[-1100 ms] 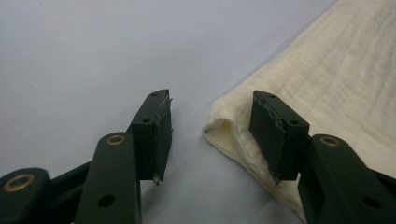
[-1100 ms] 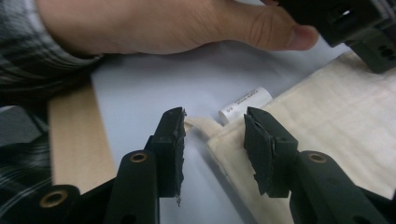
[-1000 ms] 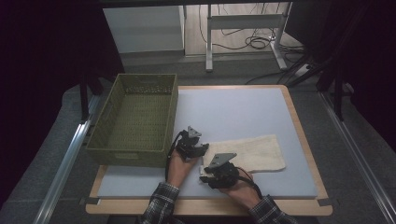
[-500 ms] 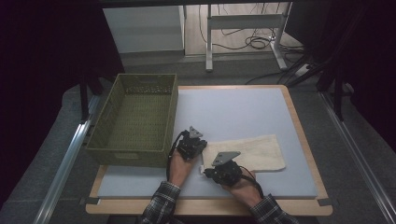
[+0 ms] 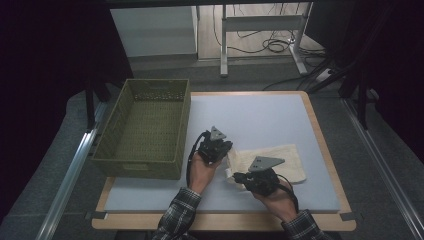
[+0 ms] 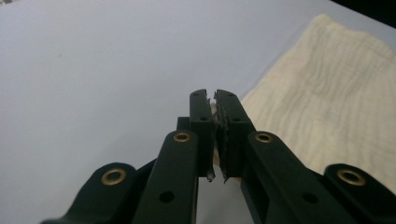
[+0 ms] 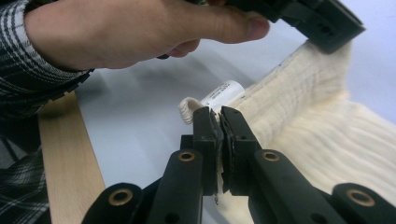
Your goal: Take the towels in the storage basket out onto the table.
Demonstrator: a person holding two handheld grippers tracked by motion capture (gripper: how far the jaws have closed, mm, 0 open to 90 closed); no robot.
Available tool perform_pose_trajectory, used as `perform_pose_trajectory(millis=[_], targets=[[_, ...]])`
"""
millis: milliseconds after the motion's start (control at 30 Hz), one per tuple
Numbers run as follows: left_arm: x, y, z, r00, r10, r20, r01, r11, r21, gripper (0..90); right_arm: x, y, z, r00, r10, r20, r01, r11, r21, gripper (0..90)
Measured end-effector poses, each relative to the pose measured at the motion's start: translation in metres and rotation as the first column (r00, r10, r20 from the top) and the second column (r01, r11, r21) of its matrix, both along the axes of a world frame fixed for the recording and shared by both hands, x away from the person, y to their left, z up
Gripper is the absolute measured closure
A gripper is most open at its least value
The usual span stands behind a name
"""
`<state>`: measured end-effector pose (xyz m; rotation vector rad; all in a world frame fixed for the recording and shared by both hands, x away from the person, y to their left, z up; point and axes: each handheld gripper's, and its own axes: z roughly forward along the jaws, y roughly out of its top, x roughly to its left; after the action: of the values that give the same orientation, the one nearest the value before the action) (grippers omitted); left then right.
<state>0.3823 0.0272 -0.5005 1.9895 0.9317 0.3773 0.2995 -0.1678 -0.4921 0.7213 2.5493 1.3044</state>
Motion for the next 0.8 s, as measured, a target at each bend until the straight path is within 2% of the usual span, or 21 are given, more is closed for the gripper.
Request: perform_pose_trajectory(millis=[133,300,500,733,800], targets=[[0.005,-0.013,0.003,0.9995,-0.031,0.009,0.031,0.9995,-0.012,86.0,-0.001,-0.018,0.003,0.9993,-0.035,0.01,0.035,0.9993,0.014,85.5],[0.011,-0.032,0.006,0.9974,-0.067,0.027,0.068,0.9977,-0.006,86.0,-0.001,-0.04,0.004,0.996,-0.089,0.013,0.088,0.9957,0.029,85.4],[0.019,-0.051,0.005,0.9942,-0.103,0.03,0.103,0.9946,0.003,86.0,0.002,-0.065,0.002,0.9898,-0.142,0.012,0.142,0.9895,0.027,85.4],[0.024,-0.068,0.004,0.9886,-0.145,0.04,0.145,0.9894,0.005,86.1,0.002,-0.083,-0.001,0.9838,-0.179,0.003,0.179,0.9834,0.032,85.4],[0.026,-0.078,0.005,0.9859,-0.161,0.046,0.161,0.987,0.006,86.1,0.001,-0.092,-0.003,0.9803,-0.198,-0.002,0.198,0.9796,0.038,85.4]])
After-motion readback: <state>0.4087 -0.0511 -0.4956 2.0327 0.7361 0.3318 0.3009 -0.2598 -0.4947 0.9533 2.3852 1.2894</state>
